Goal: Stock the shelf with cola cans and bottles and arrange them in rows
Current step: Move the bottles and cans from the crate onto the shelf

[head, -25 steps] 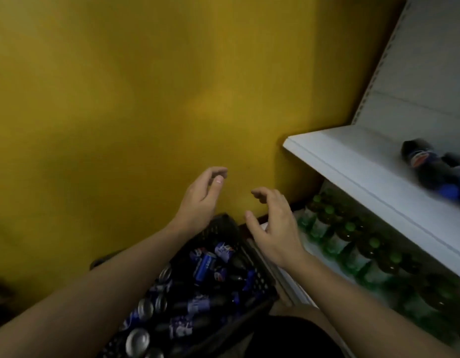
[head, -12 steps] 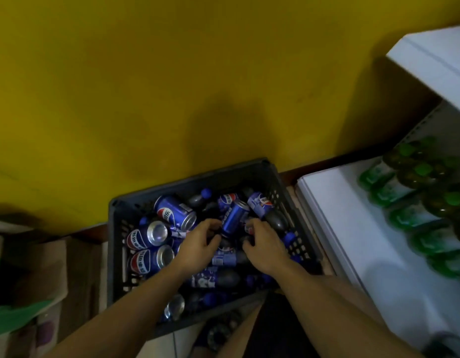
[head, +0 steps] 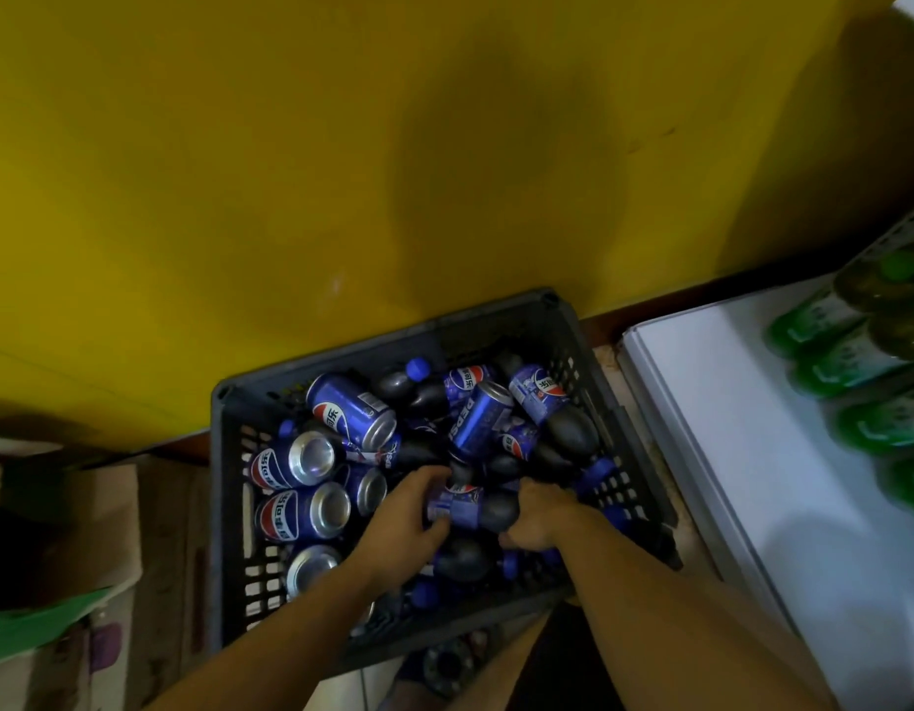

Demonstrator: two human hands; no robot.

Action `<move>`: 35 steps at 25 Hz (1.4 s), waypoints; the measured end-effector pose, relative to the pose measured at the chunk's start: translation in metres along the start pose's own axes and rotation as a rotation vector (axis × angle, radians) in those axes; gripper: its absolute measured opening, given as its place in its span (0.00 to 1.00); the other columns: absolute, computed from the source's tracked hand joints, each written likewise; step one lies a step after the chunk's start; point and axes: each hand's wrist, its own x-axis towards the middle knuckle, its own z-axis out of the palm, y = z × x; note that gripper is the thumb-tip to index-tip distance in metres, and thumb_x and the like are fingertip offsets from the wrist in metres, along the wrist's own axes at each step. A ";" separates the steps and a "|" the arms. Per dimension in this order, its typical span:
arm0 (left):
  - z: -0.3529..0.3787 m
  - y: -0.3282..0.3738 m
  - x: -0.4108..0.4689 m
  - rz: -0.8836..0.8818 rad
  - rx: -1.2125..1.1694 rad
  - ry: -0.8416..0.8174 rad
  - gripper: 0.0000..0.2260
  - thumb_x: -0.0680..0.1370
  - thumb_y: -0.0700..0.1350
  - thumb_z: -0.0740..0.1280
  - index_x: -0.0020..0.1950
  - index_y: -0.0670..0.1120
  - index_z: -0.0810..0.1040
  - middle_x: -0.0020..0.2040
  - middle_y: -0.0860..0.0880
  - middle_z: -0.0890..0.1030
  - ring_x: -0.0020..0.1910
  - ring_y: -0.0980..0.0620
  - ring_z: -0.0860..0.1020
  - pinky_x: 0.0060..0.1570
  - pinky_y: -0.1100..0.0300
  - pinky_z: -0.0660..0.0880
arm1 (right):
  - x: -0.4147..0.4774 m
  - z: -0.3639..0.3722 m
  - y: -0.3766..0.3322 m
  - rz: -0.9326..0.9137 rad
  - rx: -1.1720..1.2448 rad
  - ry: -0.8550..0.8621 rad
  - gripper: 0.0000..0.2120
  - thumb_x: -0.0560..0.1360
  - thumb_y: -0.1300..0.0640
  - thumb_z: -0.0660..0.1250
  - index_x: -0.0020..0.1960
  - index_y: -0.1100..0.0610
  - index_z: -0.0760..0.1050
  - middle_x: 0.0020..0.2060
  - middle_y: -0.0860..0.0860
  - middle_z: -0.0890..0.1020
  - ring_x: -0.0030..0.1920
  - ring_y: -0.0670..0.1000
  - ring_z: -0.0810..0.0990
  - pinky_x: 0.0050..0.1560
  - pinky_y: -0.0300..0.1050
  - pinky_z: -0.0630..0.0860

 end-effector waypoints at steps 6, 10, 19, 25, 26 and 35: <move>-0.003 0.002 0.015 0.053 0.209 -0.057 0.41 0.64 0.54 0.75 0.76 0.53 0.66 0.69 0.52 0.72 0.68 0.50 0.70 0.67 0.50 0.71 | -0.035 -0.023 -0.016 -0.405 0.595 0.317 0.20 0.71 0.39 0.74 0.57 0.49 0.78 0.52 0.45 0.81 0.52 0.46 0.81 0.53 0.42 0.78; -0.008 0.006 0.015 0.059 0.004 0.113 0.31 0.67 0.54 0.76 0.68 0.52 0.73 0.63 0.54 0.78 0.62 0.54 0.76 0.63 0.53 0.74 | -0.046 -0.019 -0.041 -0.479 0.918 0.436 0.17 0.70 0.49 0.78 0.55 0.47 0.76 0.46 0.49 0.83 0.46 0.46 0.83 0.51 0.44 0.82; -0.025 -0.002 -0.013 -0.085 -0.408 0.447 0.25 0.73 0.33 0.76 0.67 0.42 0.73 0.57 0.50 0.83 0.53 0.66 0.81 0.49 0.73 0.75 | -0.010 0.036 -0.050 -0.270 -0.012 0.039 0.42 0.70 0.39 0.73 0.76 0.52 0.57 0.70 0.56 0.70 0.67 0.61 0.72 0.65 0.57 0.73; -0.040 0.011 -0.017 -0.094 -0.469 0.408 0.23 0.74 0.40 0.77 0.66 0.47 0.75 0.57 0.53 0.84 0.57 0.60 0.81 0.59 0.58 0.78 | -0.017 0.041 -0.060 -0.299 -0.265 0.074 0.42 0.72 0.39 0.72 0.77 0.50 0.55 0.66 0.58 0.74 0.64 0.63 0.75 0.63 0.57 0.73; -0.043 0.016 -0.018 -0.079 -0.477 0.400 0.22 0.74 0.40 0.77 0.65 0.47 0.75 0.57 0.53 0.84 0.57 0.58 0.82 0.59 0.57 0.78 | -0.022 0.032 -0.056 -0.328 -0.205 0.096 0.41 0.71 0.38 0.72 0.76 0.49 0.57 0.64 0.58 0.76 0.61 0.62 0.76 0.60 0.56 0.76; -0.095 0.066 -0.045 0.160 -0.401 0.288 0.24 0.74 0.43 0.75 0.69 0.49 0.74 0.58 0.61 0.83 0.59 0.63 0.80 0.56 0.69 0.76 | -0.082 -0.022 -0.033 -0.325 0.406 0.423 0.37 0.56 0.40 0.84 0.62 0.47 0.76 0.55 0.46 0.81 0.55 0.51 0.81 0.54 0.50 0.80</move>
